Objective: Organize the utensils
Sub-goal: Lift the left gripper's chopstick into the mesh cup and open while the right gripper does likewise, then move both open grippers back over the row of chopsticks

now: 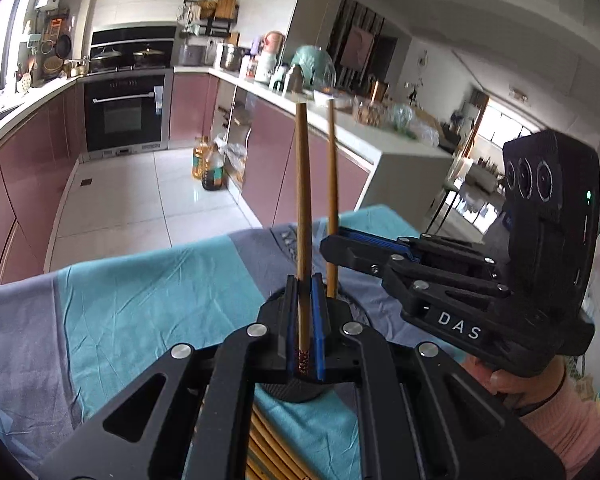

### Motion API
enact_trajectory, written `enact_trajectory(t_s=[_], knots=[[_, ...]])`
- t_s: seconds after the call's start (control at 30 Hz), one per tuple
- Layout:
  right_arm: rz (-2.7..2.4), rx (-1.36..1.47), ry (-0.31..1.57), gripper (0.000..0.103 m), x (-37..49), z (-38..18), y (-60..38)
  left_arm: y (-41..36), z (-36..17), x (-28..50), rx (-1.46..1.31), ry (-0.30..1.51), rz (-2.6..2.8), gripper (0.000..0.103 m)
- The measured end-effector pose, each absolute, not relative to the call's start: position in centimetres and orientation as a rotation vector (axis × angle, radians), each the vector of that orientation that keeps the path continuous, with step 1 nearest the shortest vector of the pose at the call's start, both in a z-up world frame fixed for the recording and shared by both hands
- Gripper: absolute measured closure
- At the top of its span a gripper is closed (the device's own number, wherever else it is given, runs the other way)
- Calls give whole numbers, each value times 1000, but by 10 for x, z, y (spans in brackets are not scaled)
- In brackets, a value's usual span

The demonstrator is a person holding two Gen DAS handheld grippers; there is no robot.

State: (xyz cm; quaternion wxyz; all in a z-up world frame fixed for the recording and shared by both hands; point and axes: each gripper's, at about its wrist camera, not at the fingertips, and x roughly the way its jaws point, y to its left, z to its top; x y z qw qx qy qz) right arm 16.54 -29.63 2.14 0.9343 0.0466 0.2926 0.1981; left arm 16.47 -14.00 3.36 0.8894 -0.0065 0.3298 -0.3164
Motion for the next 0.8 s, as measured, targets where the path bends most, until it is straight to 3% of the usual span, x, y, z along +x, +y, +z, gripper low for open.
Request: enact_trajectory(t_s=[0.3,0.5,0.63,0.8], knots=[[386,83,676,95,172,7,-289,-142,-2,186,29,746,-621,95],[360,110,650,90,167,11,-295,-128,-1,180,29,696,-566,89],[380,106,587,76,143,24,-297,-102,12,157,18,612,-511,71],[477,62,527,65,98,34,-287,-59,14,119,27,550,-447,57]])
